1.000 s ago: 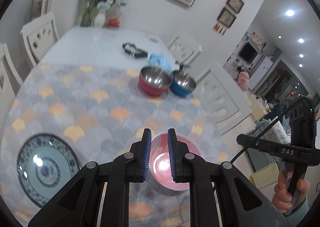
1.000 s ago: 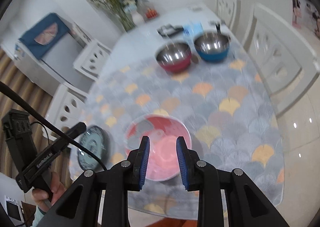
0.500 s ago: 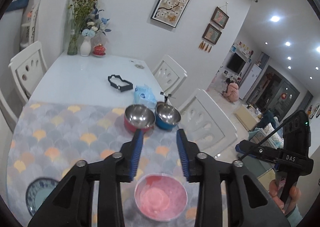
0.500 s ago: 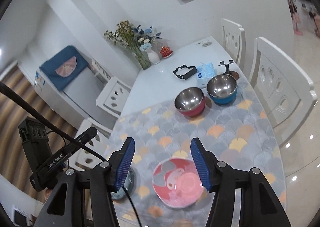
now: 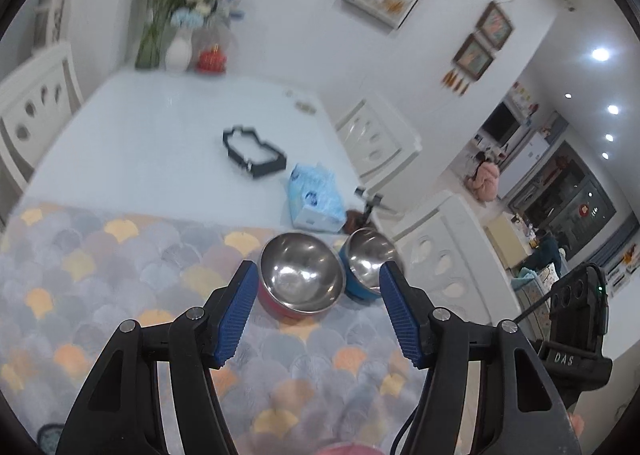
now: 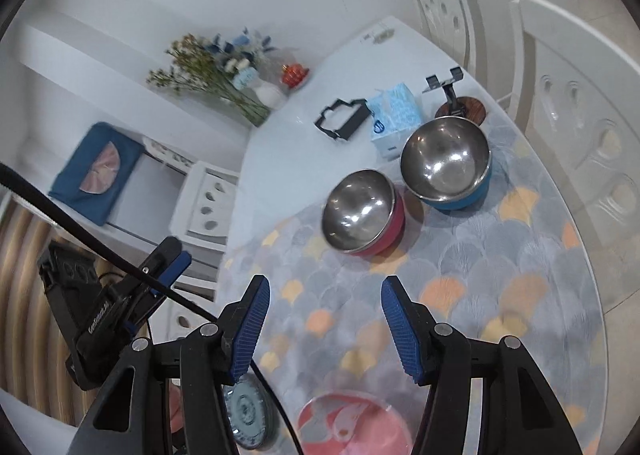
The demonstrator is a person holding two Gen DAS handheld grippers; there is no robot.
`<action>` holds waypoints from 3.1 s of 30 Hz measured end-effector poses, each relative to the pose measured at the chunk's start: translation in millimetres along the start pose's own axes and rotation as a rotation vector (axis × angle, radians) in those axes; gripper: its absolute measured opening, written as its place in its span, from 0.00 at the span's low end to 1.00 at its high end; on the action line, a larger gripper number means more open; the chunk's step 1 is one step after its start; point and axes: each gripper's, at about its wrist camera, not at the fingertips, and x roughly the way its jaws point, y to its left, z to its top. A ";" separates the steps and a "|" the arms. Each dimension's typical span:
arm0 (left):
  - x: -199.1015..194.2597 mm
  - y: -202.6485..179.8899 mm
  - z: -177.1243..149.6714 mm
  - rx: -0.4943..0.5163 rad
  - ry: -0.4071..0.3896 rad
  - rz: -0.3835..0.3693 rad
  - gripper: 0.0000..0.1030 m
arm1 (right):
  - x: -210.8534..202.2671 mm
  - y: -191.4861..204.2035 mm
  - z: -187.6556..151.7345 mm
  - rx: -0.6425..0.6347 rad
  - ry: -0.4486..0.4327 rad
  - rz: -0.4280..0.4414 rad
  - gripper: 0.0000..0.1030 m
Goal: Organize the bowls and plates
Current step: 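Move both grippers to the red-bottomed steel bowl, then pinch the red steel bowl rim with both grippers, then lift the red steel bowl with both grippers and carry it over the pink bowl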
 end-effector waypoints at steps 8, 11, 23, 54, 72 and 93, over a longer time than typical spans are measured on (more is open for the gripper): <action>102.4 39.7 -0.1 -0.108 0.182 0.047 0.37 | 85.4 -45.9 28.5 0.085 0.135 -0.052 0.49; 129.5 50.2 -2.3 -0.122 0.225 0.062 0.34 | 106.8 -57.9 35.8 0.105 0.162 -0.059 0.48; 176.8 69.7 -10.5 -0.139 0.301 0.084 0.23 | 161.1 -66.4 49.0 0.088 0.220 -0.077 0.44; 36.1 4.5 36.9 -0.039 0.003 -0.035 0.14 | 50.7 61.3 59.3 -0.206 0.041 -0.119 0.29; -111.9 -29.1 -83.4 -0.001 0.013 -0.046 0.15 | -48.2 101.1 -109.4 -0.175 0.063 -0.154 0.30; -76.6 -23.8 -212.9 0.019 0.195 0.009 0.15 | -20.7 22.6 -210.2 -0.076 0.224 -0.325 0.31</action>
